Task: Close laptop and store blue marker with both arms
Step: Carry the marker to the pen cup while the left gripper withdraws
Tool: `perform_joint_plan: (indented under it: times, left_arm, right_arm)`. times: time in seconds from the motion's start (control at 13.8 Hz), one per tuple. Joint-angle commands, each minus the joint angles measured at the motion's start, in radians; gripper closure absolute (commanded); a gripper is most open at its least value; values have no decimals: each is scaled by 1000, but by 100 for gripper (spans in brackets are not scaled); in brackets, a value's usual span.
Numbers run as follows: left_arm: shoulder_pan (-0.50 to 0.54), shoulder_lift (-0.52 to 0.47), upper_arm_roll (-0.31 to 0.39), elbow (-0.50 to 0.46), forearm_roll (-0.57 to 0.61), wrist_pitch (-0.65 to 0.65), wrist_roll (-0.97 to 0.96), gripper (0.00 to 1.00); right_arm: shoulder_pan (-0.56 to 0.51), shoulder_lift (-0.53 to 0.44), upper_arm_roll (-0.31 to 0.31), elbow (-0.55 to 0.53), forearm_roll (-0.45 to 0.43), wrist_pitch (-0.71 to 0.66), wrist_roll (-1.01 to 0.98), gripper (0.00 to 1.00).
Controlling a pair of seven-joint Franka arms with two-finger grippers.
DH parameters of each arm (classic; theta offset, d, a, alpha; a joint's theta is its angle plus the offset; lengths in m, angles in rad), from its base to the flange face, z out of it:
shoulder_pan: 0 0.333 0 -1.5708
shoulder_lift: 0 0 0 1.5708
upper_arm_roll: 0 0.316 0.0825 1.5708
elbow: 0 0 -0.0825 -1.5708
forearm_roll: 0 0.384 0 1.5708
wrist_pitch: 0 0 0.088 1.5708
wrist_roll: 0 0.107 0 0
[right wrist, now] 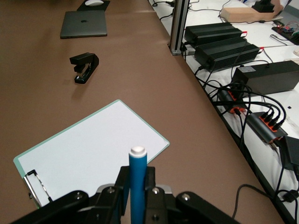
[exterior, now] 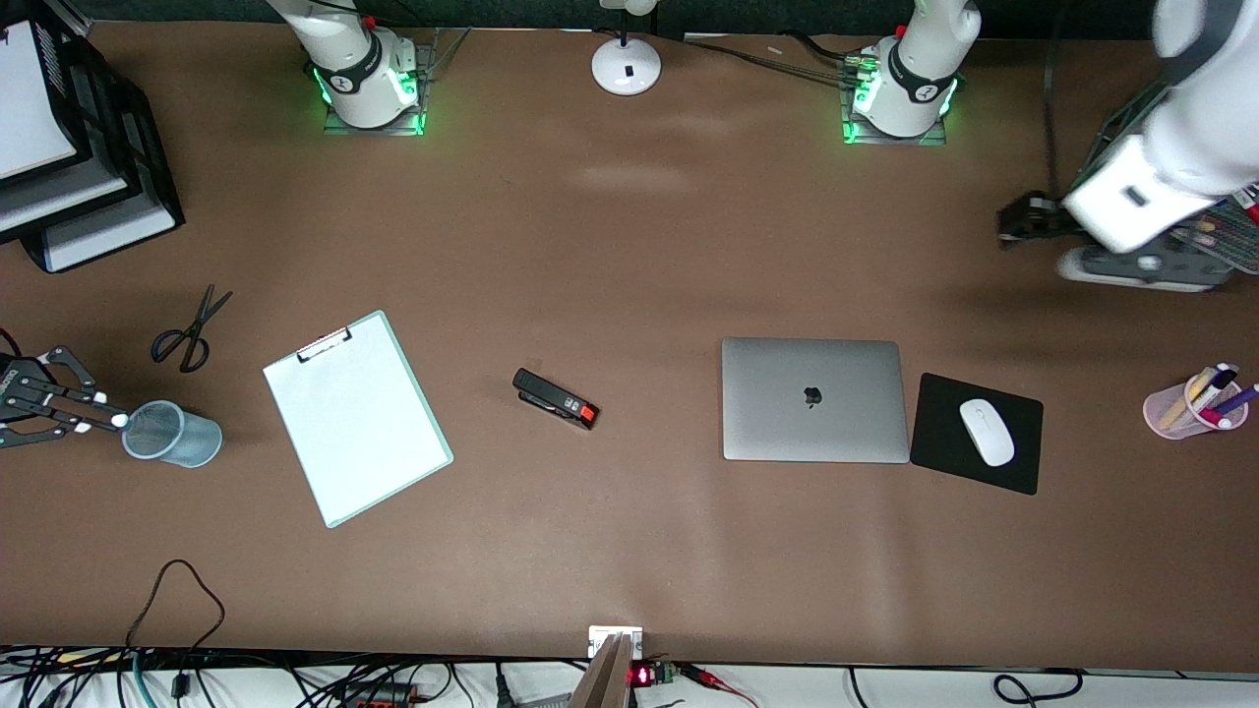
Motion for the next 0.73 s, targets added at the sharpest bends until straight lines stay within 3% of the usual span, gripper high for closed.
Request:
perform_joint_plan:
  times: [0.0,0.65]
  left_arm:
    - [-13,-10,82,-22,-41,44,36,0]
    - [-96,-6,151,4,-33,89,39,0]
  right_arm:
    - [-36,56,15,56,58,-34,-41,97]
    - [-65,141,12,62,56,-68,-66,97]
